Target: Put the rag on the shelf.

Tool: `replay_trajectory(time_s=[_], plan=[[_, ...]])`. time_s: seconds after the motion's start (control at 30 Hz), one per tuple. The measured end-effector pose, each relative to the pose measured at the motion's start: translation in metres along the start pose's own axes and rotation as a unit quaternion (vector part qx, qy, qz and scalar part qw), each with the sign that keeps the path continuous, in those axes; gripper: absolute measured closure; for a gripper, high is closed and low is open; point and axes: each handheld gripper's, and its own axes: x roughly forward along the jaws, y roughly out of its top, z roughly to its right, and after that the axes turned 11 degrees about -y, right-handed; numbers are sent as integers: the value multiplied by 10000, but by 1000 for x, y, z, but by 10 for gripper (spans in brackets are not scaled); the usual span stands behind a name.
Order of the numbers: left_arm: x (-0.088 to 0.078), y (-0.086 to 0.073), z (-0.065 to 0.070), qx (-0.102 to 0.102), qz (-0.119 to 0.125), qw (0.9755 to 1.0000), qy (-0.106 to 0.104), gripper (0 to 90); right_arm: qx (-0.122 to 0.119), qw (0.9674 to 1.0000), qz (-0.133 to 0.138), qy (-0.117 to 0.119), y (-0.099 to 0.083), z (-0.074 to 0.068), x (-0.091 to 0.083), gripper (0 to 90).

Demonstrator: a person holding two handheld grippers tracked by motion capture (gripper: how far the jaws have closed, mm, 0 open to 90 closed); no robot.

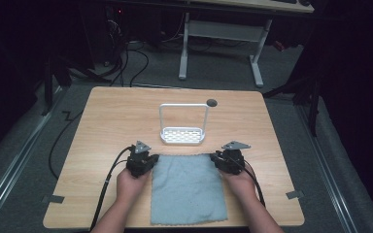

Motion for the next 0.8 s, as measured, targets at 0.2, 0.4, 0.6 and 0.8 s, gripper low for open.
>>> replay_trajectory(time_s=[0.2,0.4,0.6,0.8], plan=[[-1,-1,1,30,53,10000,-1,897,-6,9996,245,139,-5,-3,-4,887],[-13,-3,4,79,382,9992,-92,897,95,9980,585,211,-5,-5,-17,890],[-28,-2,8,114,779,9969,-95,897,148,9955,900,256,-3,-7,-32,891],[-45,3,15,212,1199,9925,-137,897,132,9919,1236,281,1,-11,-50,891]])
